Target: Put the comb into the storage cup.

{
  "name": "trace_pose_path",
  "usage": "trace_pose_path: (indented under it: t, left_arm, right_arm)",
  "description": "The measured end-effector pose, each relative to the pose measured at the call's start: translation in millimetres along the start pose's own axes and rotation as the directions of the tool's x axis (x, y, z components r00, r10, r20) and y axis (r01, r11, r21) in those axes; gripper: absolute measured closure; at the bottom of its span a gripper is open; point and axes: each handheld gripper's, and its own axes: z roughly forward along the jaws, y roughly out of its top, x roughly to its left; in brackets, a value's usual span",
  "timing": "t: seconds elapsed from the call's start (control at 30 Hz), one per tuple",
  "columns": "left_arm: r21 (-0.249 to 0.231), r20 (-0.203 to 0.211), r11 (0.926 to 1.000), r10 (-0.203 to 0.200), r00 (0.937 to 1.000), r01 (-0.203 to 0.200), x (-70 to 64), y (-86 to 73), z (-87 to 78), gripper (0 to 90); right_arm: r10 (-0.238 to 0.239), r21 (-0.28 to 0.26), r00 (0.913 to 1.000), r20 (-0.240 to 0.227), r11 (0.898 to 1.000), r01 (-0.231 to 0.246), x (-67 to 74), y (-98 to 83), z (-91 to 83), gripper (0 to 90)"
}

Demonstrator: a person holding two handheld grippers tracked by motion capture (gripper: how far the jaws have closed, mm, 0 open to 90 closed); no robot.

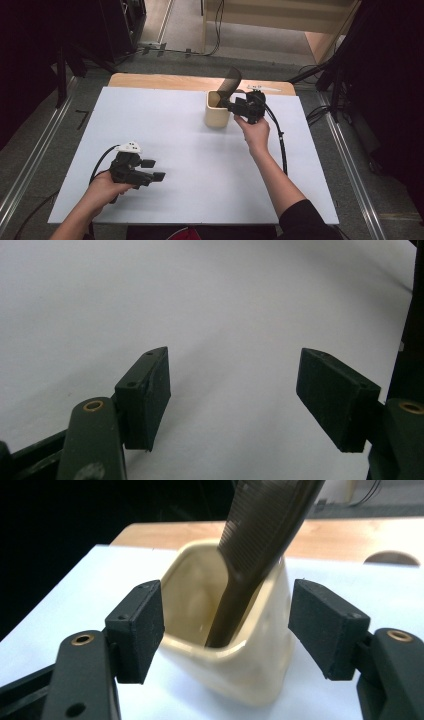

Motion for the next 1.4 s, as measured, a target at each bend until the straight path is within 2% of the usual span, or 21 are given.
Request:
trace_pose_path:
  t: [0.13,0.33,0.4,0.5,0.53,0.63,0.73,0.87,1.13,1.2,1.4]
  left_arm:
    - [-0.002,-0.002,1.0000,-0.009,1.0000,0.009,1.2,-0.5,-0.2,31.1]
    - [-0.003,-0.006,0.9999,-0.016,0.9999,0.016,2.5,-0.4,-0.5,31.1]
    - [-0.003,-0.008,0.9998,-0.017,0.9998,0.017,2.5,-0.5,-0.8,31.1]
    - [-0.001,-0.009,0.9999,-0.016,0.9998,0.016,2.2,-0.5,-0.9,31.1]
    - [-0.002,-0.010,0.9999,-0.016,0.9998,0.016,2.4,-0.5,-1.0,31.1]
    - [0.002,-0.014,0.9998,-0.018,0.9998,0.018,3.5,-0.4,-1.2,31.1]
    - [-0.001,-0.015,0.9998,-0.021,0.9997,0.021,3.6,-0.2,-1.5,31.1]
    - [-0.004,-0.010,0.9998,-0.018,0.9998,0.018,2.8,0.1,-1.4,31.1]
    - [-0.004,-0.014,0.9997,-0.022,0.9997,0.022,4.9,-0.2,-1.4,31.1]
    - [-0.006,-0.016,0.9997,-0.023,0.9996,0.023,4.9,-0.1,-1.2,31.1]
    - [0.000,-0.018,0.9998,-0.019,0.9997,0.019,4.8,0.3,-0.5,31.1]
  right_arm:
    - [0.017,0.026,0.9991,-0.040,1.000,-0.016,0.5,-7.4,-5.8,28.3]
    - [0.021,0.046,0.9979,-0.061,0.999,-0.018,0.7,-14.4,-12.3,28.4]
    - [0.033,0.056,0.9947,-0.098,0.998,-0.028,1.8,-18.8,-16.1,28.4]
    - [0.031,0.069,0.9946,-0.099,0.997,-0.024,3.4,-21.9,-17.7,28.8]
    - [0.027,0.086,0.9930,-0.115,0.996,-0.017,4.6,-26.0,-19.9,29.1]
    - [0.028,0.089,0.9920,-0.123,0.996,-0.017,4.8,-29.3,-22.2,29.0]
    - [0.047,0.111,0.9886,-0.143,0.993,-0.031,4.0,-32.5,-25.9,28.8]
    - [0.032,0.141,0.9860,-0.164,0.990,-0.008,7.4,-36.9,-31.3,28.2]
    - [-0.005,0.177,0.9849,-0.173,0.983,0.036,13.1,-46.4,-32.0,28.2]
    - [-0.025,0.188,0.9814,-0.190,0.980,0.061,16.2,-50.7,-33.9,28.3]
    - [-0.026,0.198,0.9744,-0.223,0.978,0.071,21.1,-58.1,-37.6,28.3]
